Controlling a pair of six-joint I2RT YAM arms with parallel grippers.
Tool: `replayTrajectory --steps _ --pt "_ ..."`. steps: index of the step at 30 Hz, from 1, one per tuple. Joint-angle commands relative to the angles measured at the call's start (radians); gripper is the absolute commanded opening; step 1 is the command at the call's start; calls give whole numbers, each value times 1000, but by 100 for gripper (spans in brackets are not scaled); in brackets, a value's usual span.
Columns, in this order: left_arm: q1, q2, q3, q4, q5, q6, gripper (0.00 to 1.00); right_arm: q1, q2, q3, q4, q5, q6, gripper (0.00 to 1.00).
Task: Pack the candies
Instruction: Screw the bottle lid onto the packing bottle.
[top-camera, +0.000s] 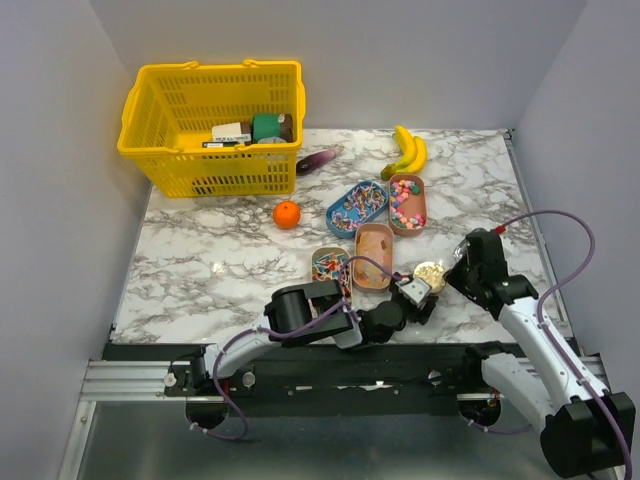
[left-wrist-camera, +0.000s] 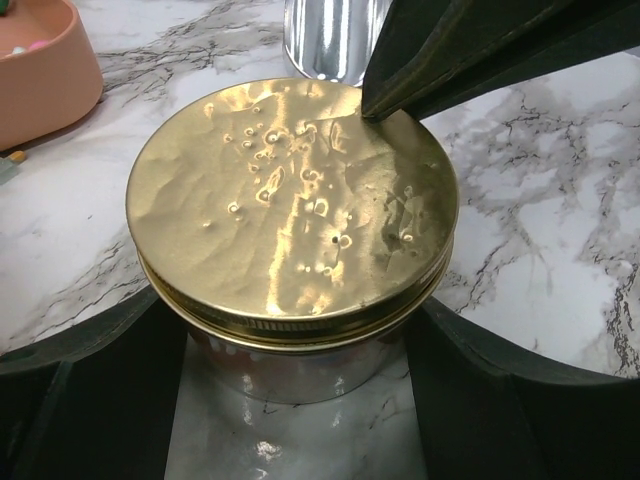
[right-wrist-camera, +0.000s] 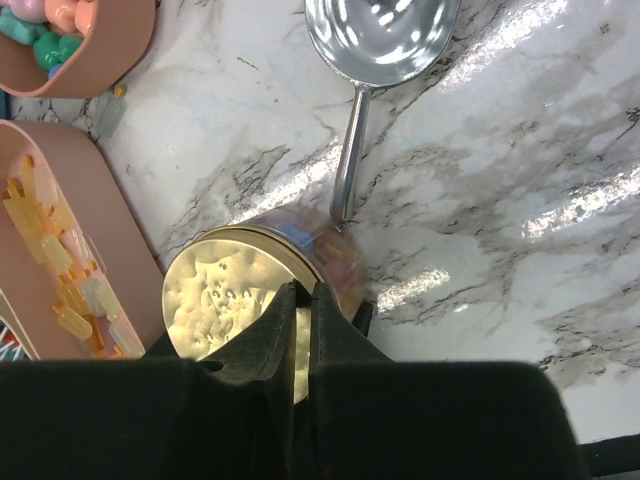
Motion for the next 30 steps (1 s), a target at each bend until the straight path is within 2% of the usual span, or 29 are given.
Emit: replayTrajectory --steps 1,3,7,10,16,20,23,28,30 --pt "14 44 14 -233 -12 -53 58 9 -11 -85 -55 -195 31 7" --pt "21 47 42 -303 -32 -76 57 9 -31 -113 -58 -241 38 1" --pt "30 52 52 -340 -43 -99 57 7 -99 -154 -60 -374 54 1" --pt "32 50 51 -345 -46 -95 55 9 -157 -160 -92 -401 62 1" --pt "29 36 -44 -218 -2 -70 55 9 -185 -59 -173 -237 55 1" --pt "21 26 -122 -133 26 -59 54 9 -157 30 -204 -88 52 8" --pt "14 22 -168 -83 41 -59 55 9 -143 83 -195 -36 36 15" --pt "4 23 -222 -26 51 -64 54 9 -90 97 -112 -17 -20 27" --pt "4 22 -236 -10 57 -68 54 7 -30 97 -60 -72 -76 27"
